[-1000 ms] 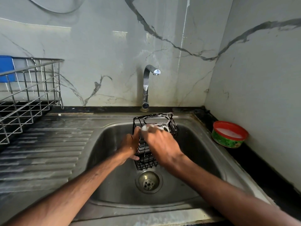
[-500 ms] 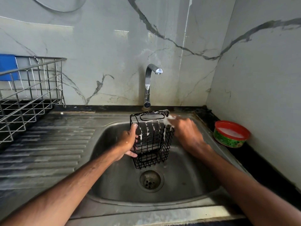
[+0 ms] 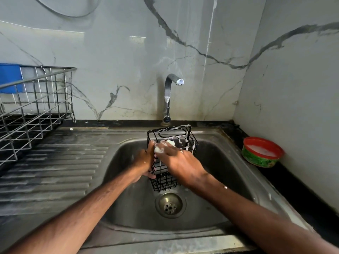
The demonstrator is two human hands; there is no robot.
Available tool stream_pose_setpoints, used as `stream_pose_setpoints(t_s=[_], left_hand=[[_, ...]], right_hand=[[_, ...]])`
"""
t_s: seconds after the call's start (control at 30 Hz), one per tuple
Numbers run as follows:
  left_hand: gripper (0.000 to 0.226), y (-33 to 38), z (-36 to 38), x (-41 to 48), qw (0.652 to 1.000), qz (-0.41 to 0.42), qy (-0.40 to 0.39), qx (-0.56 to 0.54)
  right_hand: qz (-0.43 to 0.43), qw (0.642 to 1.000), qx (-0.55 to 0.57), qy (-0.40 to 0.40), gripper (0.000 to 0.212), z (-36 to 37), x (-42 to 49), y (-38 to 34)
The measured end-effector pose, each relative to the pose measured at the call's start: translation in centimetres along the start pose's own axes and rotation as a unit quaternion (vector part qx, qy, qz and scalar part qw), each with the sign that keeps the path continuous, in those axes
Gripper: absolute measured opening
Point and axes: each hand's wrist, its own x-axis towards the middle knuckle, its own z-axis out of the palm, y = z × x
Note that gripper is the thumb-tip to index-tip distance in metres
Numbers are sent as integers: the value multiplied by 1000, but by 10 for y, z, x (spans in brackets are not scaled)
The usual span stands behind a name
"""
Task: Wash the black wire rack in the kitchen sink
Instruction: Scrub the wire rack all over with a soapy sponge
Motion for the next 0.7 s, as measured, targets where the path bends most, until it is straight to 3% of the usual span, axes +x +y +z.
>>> stream_pose_setpoints(t_s=[0.07, 0.13, 0.2, 0.33, 0.47, 0.63, 0.7], left_hand=[[64, 0, -1, 4, 1000, -11, -4, -6], [72, -1, 0, 6, 1000, -22, -9, -7], [69, 2, 1, 5, 999, -32, -9, -6], [61, 7, 2, 3, 999, -36, -14, 7], [59, 8, -1, 2, 999, -35, -17, 22], [54, 9, 1, 1, 999, -28, -7, 27], [60, 6, 1, 3, 999, -28, -2, 29]], right_hand=[[14, 999, 40, -9, 65, -2, 1, 13], [80, 994, 79, 5, 61, 2, -1, 37], [146, 982, 117, 39, 63, 6, -3, 62], [189, 968, 145, 83, 54, 15, -1, 91], [284, 927, 216, 114, 47, 11, 1, 102], [327, 897, 263, 140, 43, 14, 3, 100], [356, 885, 269, 134, 30, 17, 1, 99]])
